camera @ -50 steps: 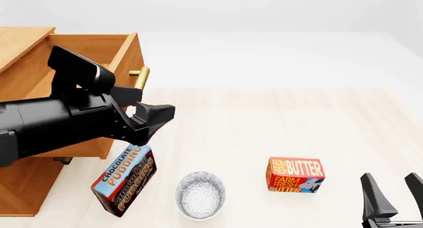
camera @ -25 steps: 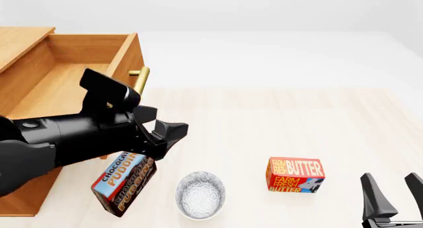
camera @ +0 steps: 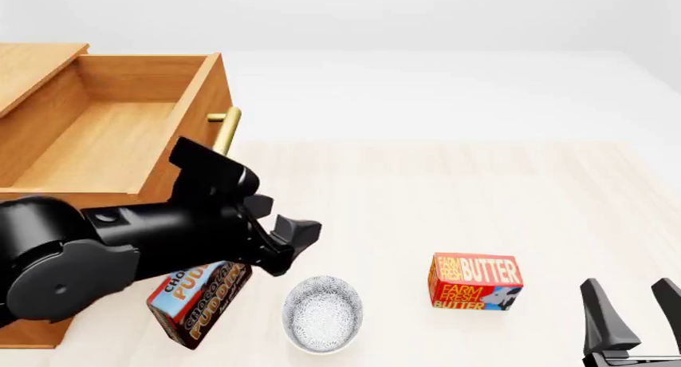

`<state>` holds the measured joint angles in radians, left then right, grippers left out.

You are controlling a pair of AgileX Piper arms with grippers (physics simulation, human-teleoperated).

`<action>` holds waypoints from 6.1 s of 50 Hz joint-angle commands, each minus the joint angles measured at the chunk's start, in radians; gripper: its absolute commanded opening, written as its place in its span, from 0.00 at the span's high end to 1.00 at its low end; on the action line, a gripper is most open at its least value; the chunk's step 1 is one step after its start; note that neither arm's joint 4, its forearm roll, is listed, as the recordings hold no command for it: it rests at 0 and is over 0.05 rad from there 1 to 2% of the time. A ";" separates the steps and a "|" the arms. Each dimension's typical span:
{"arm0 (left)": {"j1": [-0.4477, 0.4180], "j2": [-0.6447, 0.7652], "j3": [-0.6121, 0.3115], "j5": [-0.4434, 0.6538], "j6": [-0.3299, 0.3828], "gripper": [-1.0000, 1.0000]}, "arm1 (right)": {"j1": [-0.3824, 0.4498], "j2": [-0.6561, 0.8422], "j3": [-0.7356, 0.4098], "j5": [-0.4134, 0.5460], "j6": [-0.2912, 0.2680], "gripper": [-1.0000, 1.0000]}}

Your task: Put the bowl in the top drawer of the cabinet.

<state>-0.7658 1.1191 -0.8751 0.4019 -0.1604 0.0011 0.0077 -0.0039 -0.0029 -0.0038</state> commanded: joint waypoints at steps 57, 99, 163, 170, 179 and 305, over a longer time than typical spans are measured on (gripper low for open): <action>0.024 0.235 0.060 -0.162 -0.015 0.00 | 0.000 -0.001 0.000 0.000 -0.002 0.00; 0.054 0.341 0.109 -0.247 -0.038 0.00 | 0.000 -0.001 0.000 0.000 -0.001 0.00; 0.060 0.490 0.141 -0.338 -0.132 0.00 | 0.000 -0.001 0.000 0.000 -0.001 0.00; 0.072 0.509 0.144 -0.349 -0.133 0.00 | 0.000 -0.001 0.000 0.001 -0.001 0.00; 0.073 0.537 0.146 -0.363 -0.144 0.00 | 0.000 -0.001 0.000 0.000 -0.001 0.00; 0.028 -0.079 0.284 -0.286 0.110 1.00 | 0.000 -0.001 0.000 0.001 -0.001 0.00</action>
<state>-0.7409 1.1123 -0.5887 0.0993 -0.0713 0.0011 0.0077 -0.0039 -0.0029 -0.0037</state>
